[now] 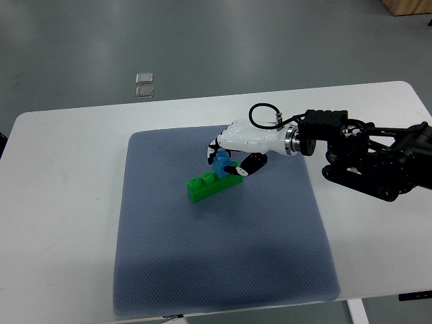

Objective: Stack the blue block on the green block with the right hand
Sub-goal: 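Lower the blue block onto the green block's top studs, then open the right hand fingers to release the blue block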

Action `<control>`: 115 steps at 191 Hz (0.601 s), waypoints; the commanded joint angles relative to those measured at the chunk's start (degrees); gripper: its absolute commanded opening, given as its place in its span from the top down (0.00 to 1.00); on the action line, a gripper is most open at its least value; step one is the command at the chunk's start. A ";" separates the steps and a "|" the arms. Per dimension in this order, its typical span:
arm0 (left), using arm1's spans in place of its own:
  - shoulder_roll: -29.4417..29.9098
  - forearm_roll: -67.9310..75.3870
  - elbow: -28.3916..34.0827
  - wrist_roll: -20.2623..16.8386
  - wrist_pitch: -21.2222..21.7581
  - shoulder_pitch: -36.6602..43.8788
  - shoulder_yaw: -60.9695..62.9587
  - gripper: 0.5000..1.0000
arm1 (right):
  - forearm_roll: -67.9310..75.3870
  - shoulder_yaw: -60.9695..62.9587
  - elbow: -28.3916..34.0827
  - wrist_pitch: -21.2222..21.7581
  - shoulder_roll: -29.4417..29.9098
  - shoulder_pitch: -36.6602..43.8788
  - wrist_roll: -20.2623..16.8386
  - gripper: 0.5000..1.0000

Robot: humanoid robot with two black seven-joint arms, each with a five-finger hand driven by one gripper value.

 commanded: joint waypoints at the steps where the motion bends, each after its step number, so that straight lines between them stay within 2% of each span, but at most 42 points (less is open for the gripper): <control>1: 0.00 0.00 0.00 0.00 -0.08 0.00 0.00 0.00 | -0.17 -0.25 -0.38 0.00 0.35 -0.28 -0.01 0.98; 115: 0.00 0.00 0.00 0.00 0.01 0.00 0.00 0.00 | -1.05 -1.39 -0.73 -0.79 0.79 -0.37 -0.10 1.00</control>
